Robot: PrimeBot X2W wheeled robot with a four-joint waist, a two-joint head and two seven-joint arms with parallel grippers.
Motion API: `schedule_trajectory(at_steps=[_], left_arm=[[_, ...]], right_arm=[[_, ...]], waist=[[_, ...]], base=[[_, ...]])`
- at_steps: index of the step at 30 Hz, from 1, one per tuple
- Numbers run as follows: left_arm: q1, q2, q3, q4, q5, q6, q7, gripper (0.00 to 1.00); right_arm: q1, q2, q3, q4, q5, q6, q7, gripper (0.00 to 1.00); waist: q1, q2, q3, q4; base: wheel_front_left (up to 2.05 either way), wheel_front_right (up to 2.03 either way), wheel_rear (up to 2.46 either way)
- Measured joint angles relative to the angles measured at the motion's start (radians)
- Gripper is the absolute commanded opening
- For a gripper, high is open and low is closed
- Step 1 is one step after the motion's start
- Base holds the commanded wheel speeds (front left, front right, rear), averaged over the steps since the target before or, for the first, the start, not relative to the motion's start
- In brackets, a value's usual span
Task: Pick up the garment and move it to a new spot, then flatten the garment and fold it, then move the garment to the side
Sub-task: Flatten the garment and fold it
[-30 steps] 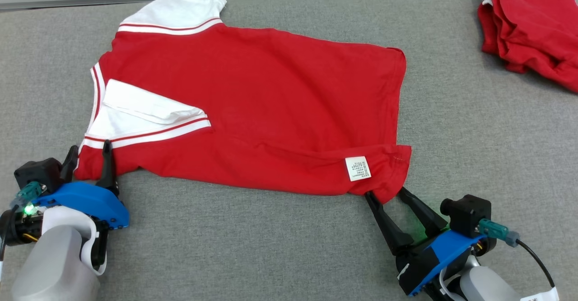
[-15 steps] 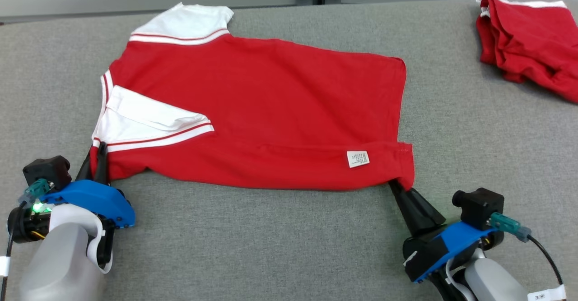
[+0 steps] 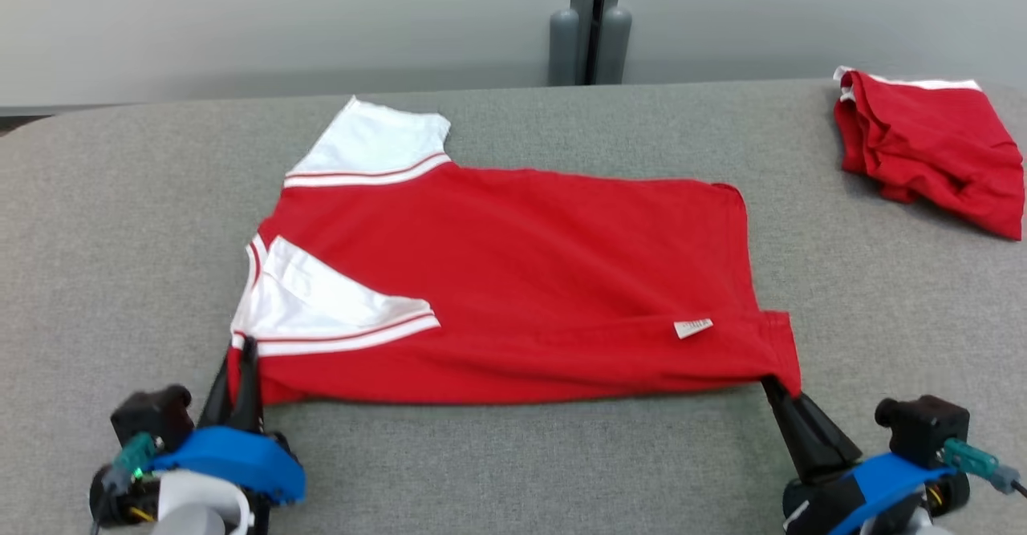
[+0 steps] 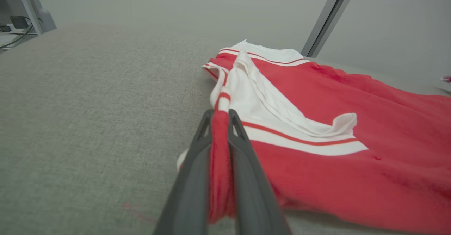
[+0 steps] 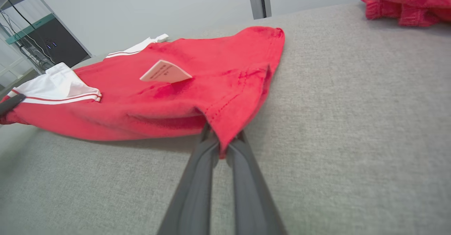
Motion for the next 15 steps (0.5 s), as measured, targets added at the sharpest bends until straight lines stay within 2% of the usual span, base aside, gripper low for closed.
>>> schedule_trajectory(at_steps=[9,15], left_arm=[[0.216,-0.055,0.012,-0.159,-0.010,0.044,0.000,0.00],[0.315,-0.063,0.010,-0.246,-0.012,0.075,0.004,0.00]], right_arm=[[0.149,-0.009,-0.060,-0.090,-0.009,0.000,0.077,0.00],[0.221,-0.009,-0.112,-0.134,-0.022,0.000,0.136,0.00]], waist=[[-0.0001,0.0000,-0.052,0.005],[0.0000,0.0000,-0.059,0.014]], base=[[0.00,0.00,0.00],[0.00,0.00,0.00]])
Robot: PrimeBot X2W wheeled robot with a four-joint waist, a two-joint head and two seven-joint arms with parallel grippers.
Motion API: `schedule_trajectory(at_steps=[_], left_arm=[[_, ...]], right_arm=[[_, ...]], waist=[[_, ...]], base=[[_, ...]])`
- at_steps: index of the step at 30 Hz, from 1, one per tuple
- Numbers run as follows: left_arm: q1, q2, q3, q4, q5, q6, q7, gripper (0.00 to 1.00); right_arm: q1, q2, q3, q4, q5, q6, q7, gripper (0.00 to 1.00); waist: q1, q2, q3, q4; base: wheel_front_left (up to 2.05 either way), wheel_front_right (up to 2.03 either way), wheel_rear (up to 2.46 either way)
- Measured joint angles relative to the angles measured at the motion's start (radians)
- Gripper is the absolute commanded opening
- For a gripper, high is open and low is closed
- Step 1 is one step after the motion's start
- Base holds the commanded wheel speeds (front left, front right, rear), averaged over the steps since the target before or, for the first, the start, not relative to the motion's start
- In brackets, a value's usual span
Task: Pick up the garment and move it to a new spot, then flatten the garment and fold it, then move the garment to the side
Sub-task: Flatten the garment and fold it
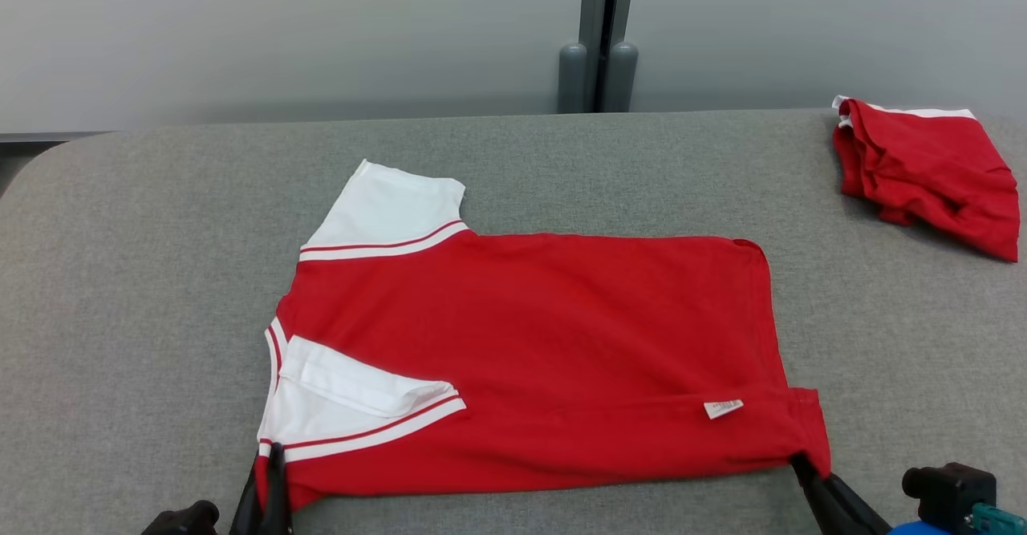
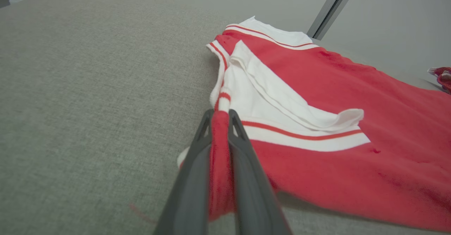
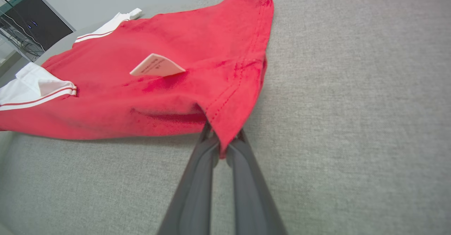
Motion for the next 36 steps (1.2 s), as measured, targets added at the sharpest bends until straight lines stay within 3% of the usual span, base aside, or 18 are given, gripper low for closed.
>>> schedule_trajectory(at_steps=[2,3,4,5,12,16,24,30,36], left_arm=[[0.019,-0.002,-0.003,-0.016,-0.005,0.004,0.009,0.00],[0.026,-0.002,-0.006,-0.022,-0.005,0.008,0.014,0.00],[0.030,-0.003,-0.008,-0.026,-0.005,0.012,0.018,0.59],[0.032,-0.003,-0.009,-0.029,-0.005,0.015,0.018,1.00],[0.022,0.003,0.000,-0.062,0.013,0.033,0.008,1.00],[0.006,0.012,0.021,-0.107,0.044,0.042,-0.001,1.00],[-0.037,0.028,0.041,-0.199,0.128,0.050,-0.004,1.00],[-0.057,0.022,0.055,-0.199,0.164,0.035,-0.004,1.00],[-0.062,0.021,0.051,-0.188,0.203,0.028,-0.004,1.00]], right_arm=[[0.011,0.003,-0.002,-0.005,0.000,0.000,0.027,0.00],[0.017,0.009,-0.003,-0.007,0.000,0.000,0.039,0.15],[0.018,0.013,-0.005,-0.004,0.001,0.000,0.055,0.59],[0.019,0.016,-0.005,-0.001,0.001,0.000,0.071,1.00],[0.014,0.023,-0.031,-0.027,-0.028,0.000,0.070,1.00],[-0.029,0.016,-0.072,-0.049,-0.076,0.000,0.016,1.00],[-0.105,0.093,-0.097,-0.064,-0.136,0.000,-0.083,1.00],[-0.127,0.165,-0.098,-0.045,-0.188,0.000,-0.134,1.00],[-0.122,0.191,-0.115,-0.037,-0.221,0.000,-0.146,1.00]], waist=[[0.0000,0.0000,-0.002,0.003],[0.0000,0.0000,-0.002,0.004],[0.0000,0.0000,-0.003,0.005],[0.0000,0.0000,-0.004,0.005],[0.0000,0.0000,-0.013,0.000],[0.0000,0.0000,-0.017,-0.005],[0.0002,0.0000,-0.036,-0.009],[0.0001,0.0000,-0.063,-0.010],[0.0001,0.0000,-0.087,-0.011]], base=[[0.00,0.00,0.00],[0.00,0.00,0.00],[0.00,0.00,0.00],[0.00,0.00,0.00],[0.00,0.00,0.00],[0.00,0.00,0.00],[0.00,0.00,0.00],[0.00,0.00,0.00],[0.00,0.00,0.00]])
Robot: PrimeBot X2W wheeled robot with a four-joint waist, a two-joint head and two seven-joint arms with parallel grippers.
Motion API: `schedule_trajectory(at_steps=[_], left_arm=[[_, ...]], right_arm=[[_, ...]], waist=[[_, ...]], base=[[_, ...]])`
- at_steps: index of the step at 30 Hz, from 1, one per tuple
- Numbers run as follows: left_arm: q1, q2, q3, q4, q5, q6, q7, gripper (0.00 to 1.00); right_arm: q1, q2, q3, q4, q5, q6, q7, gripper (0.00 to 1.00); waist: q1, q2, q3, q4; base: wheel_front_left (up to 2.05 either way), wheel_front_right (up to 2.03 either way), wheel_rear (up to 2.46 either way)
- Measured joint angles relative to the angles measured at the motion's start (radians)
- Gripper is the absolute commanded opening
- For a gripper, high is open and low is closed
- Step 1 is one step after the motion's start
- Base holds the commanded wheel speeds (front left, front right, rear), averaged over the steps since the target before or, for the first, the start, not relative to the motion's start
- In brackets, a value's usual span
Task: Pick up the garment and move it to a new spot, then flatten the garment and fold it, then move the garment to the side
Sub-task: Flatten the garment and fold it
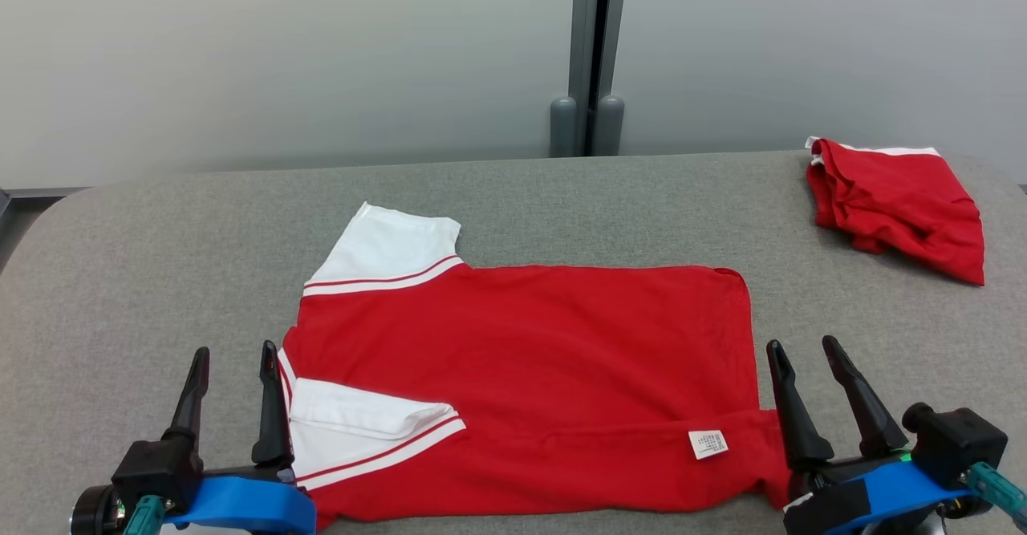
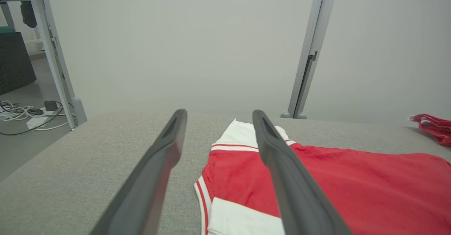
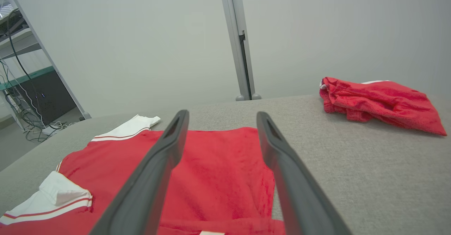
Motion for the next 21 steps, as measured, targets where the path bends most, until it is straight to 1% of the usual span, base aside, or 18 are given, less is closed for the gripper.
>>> schedule_trajectory(at_steps=[6,21], left_arm=[[0.000,0.006,-0.008,0.017,0.027,-0.004,0.000,1.00],[0.008,0.015,-0.002,0.022,0.029,-0.002,0.000,1.00]], right_arm=[[0.026,0.021,-0.033,-0.008,-0.047,0.000,0.002,1.00],[0.067,0.051,-0.065,-0.038,-0.113,0.000,0.027,1.00]], waist=[[0.0000,0.0000,-0.017,0.000],[0.0000,0.0000,-0.035,0.005]], base=[[0.00,0.00,0.00],[0.00,0.00,0.00]])
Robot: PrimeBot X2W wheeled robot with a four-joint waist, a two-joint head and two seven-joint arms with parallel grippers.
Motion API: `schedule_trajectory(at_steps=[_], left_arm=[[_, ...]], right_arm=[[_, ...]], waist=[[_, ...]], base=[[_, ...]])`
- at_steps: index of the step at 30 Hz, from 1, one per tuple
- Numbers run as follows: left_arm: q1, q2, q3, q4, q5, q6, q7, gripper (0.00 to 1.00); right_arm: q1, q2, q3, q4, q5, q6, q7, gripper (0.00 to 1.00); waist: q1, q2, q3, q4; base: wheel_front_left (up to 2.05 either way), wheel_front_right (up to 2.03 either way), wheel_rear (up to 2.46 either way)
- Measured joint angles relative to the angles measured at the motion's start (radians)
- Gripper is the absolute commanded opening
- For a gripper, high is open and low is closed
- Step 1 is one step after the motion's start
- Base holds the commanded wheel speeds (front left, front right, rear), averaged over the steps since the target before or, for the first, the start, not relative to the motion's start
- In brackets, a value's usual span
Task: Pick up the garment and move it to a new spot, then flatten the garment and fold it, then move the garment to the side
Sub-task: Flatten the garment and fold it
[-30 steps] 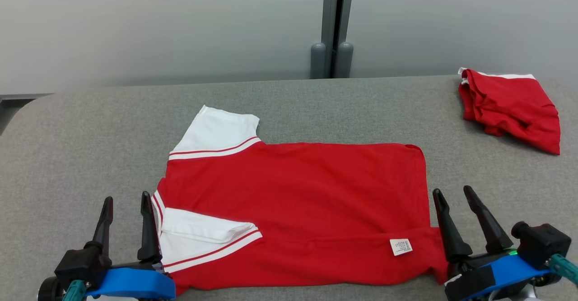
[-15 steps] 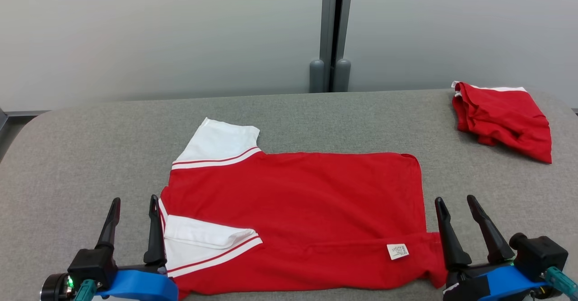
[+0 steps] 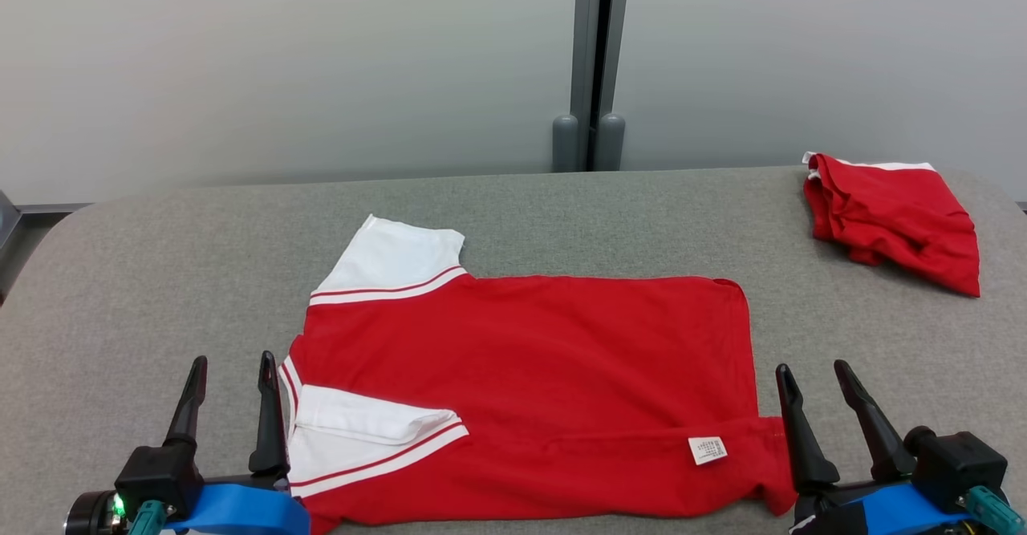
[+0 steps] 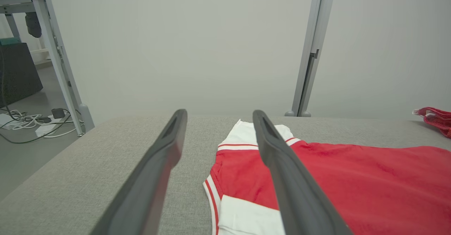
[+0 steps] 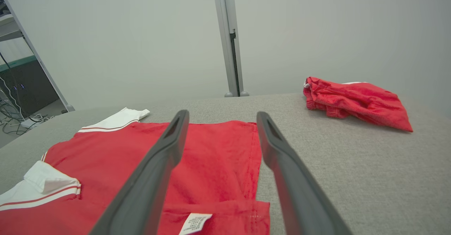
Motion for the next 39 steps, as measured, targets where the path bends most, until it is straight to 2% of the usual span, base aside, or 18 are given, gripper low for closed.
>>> schedule_trajectory(at_steps=[8,12,16,25,31,39], left_arm=[[0.002,0.004,0.003,0.000,-0.003,0.002,0.000,1.00],[-0.037,0.035,0.007,0.004,-0.004,-0.015,0.007,1.00],[-0.148,0.074,0.016,-0.004,-0.013,-0.040,0.041,1.00],[-0.491,0.151,0.003,0.050,-0.033,-0.120,0.150,1.00],[-0.705,0.191,-0.042,0.157,-0.057,-0.155,0.233,1.00],[-0.917,0.225,-0.162,0.361,-0.106,-0.168,0.325,1.00]], right_arm=[[0.000,0.005,-0.004,0.001,-0.008,0.000,0.007,1.00],[-0.027,0.007,-0.016,0.010,-0.021,0.000,0.023,1.00],[-0.113,-0.009,-0.028,0.014,-0.036,0.000,0.052,1.00],[-0.363,-0.095,-0.003,0.059,-0.024,0.000,0.175,1.00],[-0.506,-0.129,0.034,0.084,-0.006,0.000,0.242,1.00],[-0.616,-0.142,0.081,0.097,0.012,0.000,0.266,1.00]], waist=[[0.0000,0.0000,0.000,0.001],[-0.0001,0.0000,0.016,-0.003],[0.0000,0.0000,0.054,-0.012],[0.0001,0.0000,0.207,-0.056],[0.0003,0.0000,0.334,-0.087],[0.0003,0.0000,0.461,-0.114]], base=[[0.00,0.00,0.00],[0.00,0.00,0.00],[0.00,0.00,0.00],[0.00,0.00,0.00],[0.00,0.00,0.00],[0.00,0.00,0.00]])
